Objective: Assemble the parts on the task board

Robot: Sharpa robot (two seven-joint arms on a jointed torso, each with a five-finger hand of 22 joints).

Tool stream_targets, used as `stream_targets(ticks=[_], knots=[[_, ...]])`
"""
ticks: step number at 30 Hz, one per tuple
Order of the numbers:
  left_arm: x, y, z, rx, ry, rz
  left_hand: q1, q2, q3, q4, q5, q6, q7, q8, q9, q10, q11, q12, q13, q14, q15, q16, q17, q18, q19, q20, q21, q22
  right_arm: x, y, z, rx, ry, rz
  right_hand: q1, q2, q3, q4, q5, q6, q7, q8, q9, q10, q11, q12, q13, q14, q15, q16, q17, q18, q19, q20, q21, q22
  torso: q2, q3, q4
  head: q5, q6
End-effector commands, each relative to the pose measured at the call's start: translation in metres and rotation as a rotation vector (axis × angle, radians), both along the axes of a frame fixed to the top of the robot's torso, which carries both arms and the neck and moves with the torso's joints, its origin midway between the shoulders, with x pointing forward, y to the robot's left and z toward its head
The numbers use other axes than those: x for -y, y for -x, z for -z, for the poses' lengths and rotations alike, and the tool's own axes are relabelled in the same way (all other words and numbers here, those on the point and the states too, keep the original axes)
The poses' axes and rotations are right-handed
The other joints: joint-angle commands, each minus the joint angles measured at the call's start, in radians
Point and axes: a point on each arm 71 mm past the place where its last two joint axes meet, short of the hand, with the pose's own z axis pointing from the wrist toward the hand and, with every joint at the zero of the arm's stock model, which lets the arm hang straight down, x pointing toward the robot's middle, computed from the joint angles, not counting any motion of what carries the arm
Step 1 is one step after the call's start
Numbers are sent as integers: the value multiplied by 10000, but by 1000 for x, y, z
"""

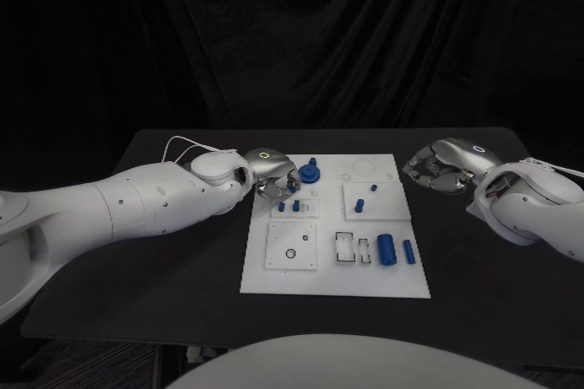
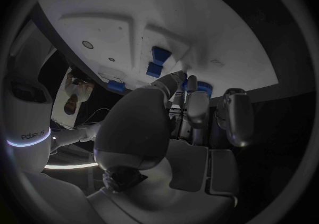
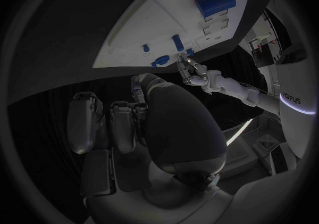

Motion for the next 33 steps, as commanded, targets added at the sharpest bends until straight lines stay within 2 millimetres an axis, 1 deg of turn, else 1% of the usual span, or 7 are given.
stream_targets(ticks=[1,8,22,27,29,30,33], knots=[[1,1,4,-175,-108,-66,20,-43,82,7,-209,-262,-73,-67,-68,-72,-8,-150,-44,-111,-37,-97,-86,48,-118,6,-115,1760,0,0,0,-72,51,37,-58,7,44,5,-40,-22,5,26,11,47,49,-62,1793,662,59,-62,1893,47,-60,17,-21,1948,2,0,6,-30,-1],[0,2,9,-304,-229,-283,-159,-266,119,116,-761,-1676,-776,-66,-562,-642,235,-610,-219,-207,83,-157,-199,110,-310,47,-451,1668,1,0,0,-95,65,56,-57,9,51,2,-45,-31,4,23,11,41,47,-66,1788,662,57,-62,1893,47,-61,16,-23,1948,3,3,6,-30,-1],[-15,1,-1,1264,743,-1080,-273,-532,-8,135,-740,-2327,-968,-52,-959,-997,445,-716,-208,-295,201,-185,-291,253,-736,106,-1221,1459,2,0,0,-82,59,52,-59,8,51,2,-55,-34,4,24,12,37,46,-70,1785,662,56,-62,1893,48,-64,15,-28,1946,5,2,7,10,-1],[-34,2,-10,2331,1378,-1448,-220,-545,-6,93,-625,-2380,-912,-16,-1176,-1179,497,-396,21,-1702,327,-1278,-1966,531,-1835,229,-2886,1036,3,1,-1,63,-5,70,-56,6,74,-4,-100,-20,-1,45,26,-177,47,-237,1616,632,56,-118,1842,72,-123,14,-128,1914,11,-5,14,-10,-1],[-45,5,-14,2722,1610,-1513,-248,-554,6,124,-606,-2285,-791,6,-1238,-1433,532,-289,113,-3445,403,-2709,-3858,713,-2702,296,-4114,731,4,2,-2,221,-118,50,-8,-34,175,-28,-96,10,33,93,59,-947,94,-845,1060,564,93,-228,1747,113,-241,33,-317,1855,7,-4,30,-29,-1],[-50,7,-16,2888,1711,-1525,-304,-548,93,202,-490,-2224,-698,12,-1288,-1952,502,-236,193,-5040,503,-3989,-4300,983,-4344,368,-6220,212,4,2,-3,297,-199,48,30,-79,230,-57,-91,97,33,176,105,-1683,112,-1438,532,491,111,-344,1646,158,-366,50,-518,1793,7,-5,38,-42,-1],[-71,17,-23,3455,2069,-1502,-291,-447,-188,245,-398,-2126,-661,4,-1480,-3270,79,630,670,-7173,618,-5759,-4919,886,-7325,354,-8294,36,4,4,-6,527,-448,51,233,-267,333,-285,38,123,49,640,398,-4400,157,-3758,-1394,323,147,-571,1456,250,-654,76,-943,1670,0,0,16,-57,-1]])
